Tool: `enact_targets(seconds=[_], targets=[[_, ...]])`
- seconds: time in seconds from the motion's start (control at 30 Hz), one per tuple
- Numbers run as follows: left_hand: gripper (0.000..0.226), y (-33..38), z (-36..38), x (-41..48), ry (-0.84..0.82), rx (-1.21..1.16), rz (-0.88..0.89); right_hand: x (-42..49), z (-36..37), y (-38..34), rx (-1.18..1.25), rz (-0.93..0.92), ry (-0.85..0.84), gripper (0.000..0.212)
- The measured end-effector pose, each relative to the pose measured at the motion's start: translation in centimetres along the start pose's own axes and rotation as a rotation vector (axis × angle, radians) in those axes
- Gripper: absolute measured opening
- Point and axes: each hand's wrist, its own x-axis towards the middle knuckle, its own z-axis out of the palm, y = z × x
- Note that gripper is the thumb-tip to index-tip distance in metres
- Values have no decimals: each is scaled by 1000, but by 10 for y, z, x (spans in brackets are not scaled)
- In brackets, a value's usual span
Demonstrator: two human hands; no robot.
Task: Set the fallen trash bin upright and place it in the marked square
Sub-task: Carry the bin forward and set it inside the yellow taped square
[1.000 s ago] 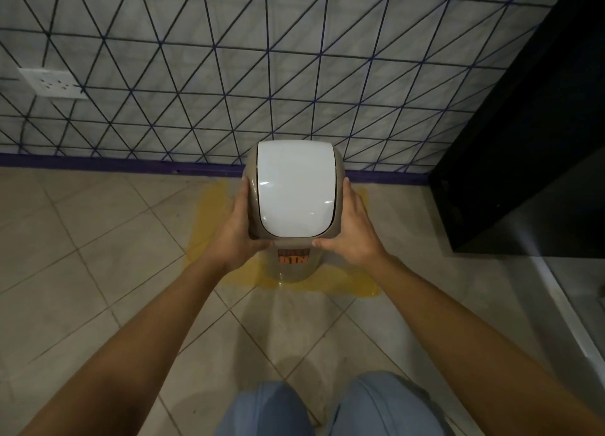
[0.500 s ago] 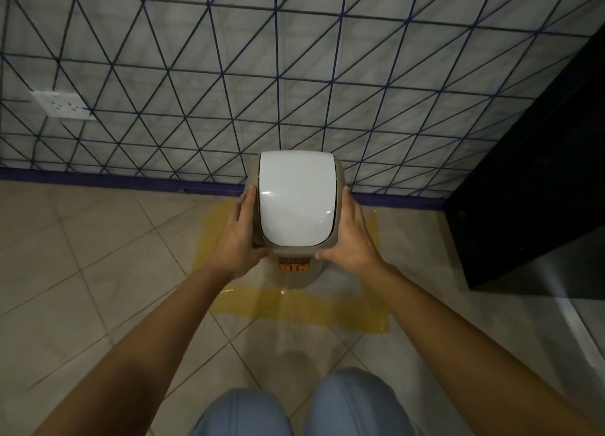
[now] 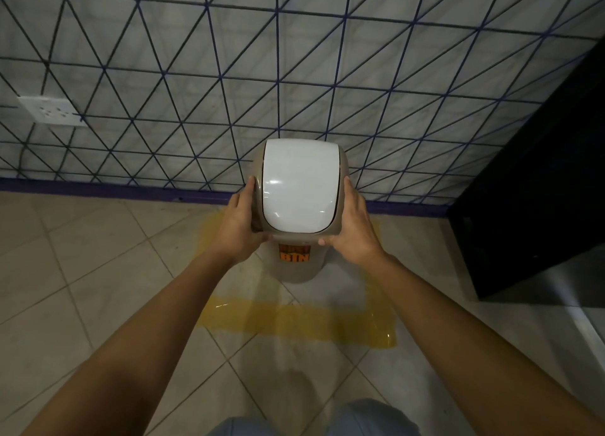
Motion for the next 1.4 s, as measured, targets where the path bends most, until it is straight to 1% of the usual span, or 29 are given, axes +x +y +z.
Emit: enact_targets(seconds=[0.27,0.7,0.93,1.07,1.2,1.3,1.4], targets=[[105,2,6,16,38,-1,9,19,-1,2,-3,2,19,123],[100,5,14,43,80,19,-6,42,-3,4,-5,19,44,109],[102,2,13,49,92,38,-8,47,-2,10,29,31,55,113],[103,2,14,47,72,-100,-76,47,1,13,100,119,49,117],[90,4,14,49,1,-219,-155,47,0,15,147,181,20,113],[89,3,14,51,-4,-210,-216,50,-2,14,160,208,13,110],[93,0,14,56,-12,-185,-235,52,-3,14,176,217,16,111]])
